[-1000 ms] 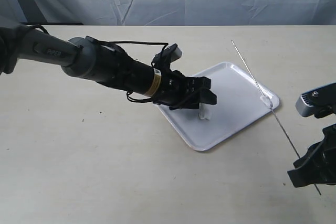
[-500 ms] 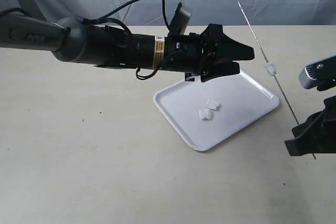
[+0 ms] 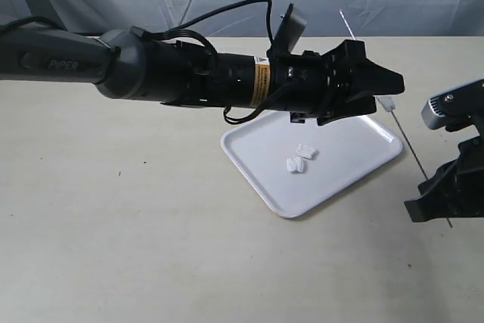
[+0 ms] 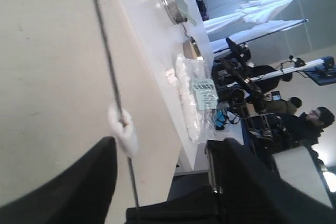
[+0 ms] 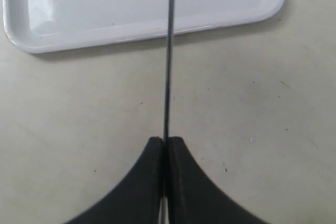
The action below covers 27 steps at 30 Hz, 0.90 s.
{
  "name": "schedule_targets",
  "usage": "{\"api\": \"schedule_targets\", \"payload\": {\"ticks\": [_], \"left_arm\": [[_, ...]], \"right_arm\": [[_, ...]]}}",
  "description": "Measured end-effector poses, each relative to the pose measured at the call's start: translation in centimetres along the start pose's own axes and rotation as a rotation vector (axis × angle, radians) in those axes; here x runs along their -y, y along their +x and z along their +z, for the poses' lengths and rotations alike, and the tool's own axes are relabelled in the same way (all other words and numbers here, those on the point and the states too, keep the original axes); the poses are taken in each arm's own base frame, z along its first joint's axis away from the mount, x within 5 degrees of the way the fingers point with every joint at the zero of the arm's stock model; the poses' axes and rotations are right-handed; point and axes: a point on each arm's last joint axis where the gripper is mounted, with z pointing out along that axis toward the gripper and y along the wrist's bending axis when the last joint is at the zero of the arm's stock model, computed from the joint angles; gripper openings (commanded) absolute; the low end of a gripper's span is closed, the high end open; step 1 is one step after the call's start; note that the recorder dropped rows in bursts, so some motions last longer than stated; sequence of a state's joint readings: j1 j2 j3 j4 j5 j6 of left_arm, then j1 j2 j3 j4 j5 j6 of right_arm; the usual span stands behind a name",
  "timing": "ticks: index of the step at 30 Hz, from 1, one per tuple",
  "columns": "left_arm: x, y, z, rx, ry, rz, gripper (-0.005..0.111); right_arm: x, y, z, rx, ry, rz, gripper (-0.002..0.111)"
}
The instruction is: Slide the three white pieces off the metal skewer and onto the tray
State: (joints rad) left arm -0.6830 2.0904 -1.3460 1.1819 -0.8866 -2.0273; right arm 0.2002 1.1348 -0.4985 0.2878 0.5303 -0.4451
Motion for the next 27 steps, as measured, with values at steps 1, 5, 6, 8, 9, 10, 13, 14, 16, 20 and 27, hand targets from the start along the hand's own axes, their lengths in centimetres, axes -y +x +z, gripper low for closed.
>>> {"api": "schedule_targets", "payload": {"ticks": [1, 5, 6, 8, 9, 10, 13, 14, 16, 20, 27], "left_arm": [[-0.16, -0.05, 0.0, 0.006, -0.017, 0.002, 0.052], [-0.6, -0.03, 0.03, 0.007, -0.069, 0.012, 0.052], [-0.64, -0.03, 0.03, 0.007, -0.074, 0.012, 0.052], [-0.68, 0.01, 0.06, 0.006, -0.08, 0.015, 0.052], [-0.72, -0.01, 0.06, 0.008, -0.084, 0.015, 0.052], [-0.74, -0.06, 0.05, 0.014, -0.086, 0.012, 0.052], [-0.84, -0.14, 0.04, 0.023, -0.098, 0.007, 0.052], [-0.87, -0.19, 0.04, 0.028, -0.101, 0.004, 0.052], [-0.92, -0.22, 0.03, 0.033, -0.107, 0.003, 0.052], [-0.94, -0.37, 0.02, 0.05, -0.108, -0.01, 0.052], [-0.63, -0.38, 0.47, 0.062, -0.12, -0.004, 0.052]], "right_arm": [[0.01, -0.01, 0.0, 0.002, 0.001, 0.0, -0.001], [0.04, -0.08, -0.01, 0.007, 0.004, -0.002, -0.001], [0.05, -0.09, -0.01, 0.009, 0.005, -0.002, -0.001], [0.06, -0.13, -0.01, 0.012, 0.007, -0.002, -0.001], [0.07, -0.15, -0.01, 0.015, 0.008, -0.002, -0.001], [0.08, -0.2, -0.03, 0.016, 0.008, -0.002, -0.001], [0.09, -0.22, -0.03, 0.018, 0.009, -0.002, -0.001], [0.09, -0.22, -0.03, 0.018, 0.009, -0.002, -0.001], [0.09, -0.22, -0.03, 0.018, 0.009, -0.002, -0.001], [0.09, -0.22, -0.03, 0.018, 0.009, -0.002, -0.001], [0.09, -0.24, -0.03, 0.021, 0.009, 0.0, -0.001]]}}
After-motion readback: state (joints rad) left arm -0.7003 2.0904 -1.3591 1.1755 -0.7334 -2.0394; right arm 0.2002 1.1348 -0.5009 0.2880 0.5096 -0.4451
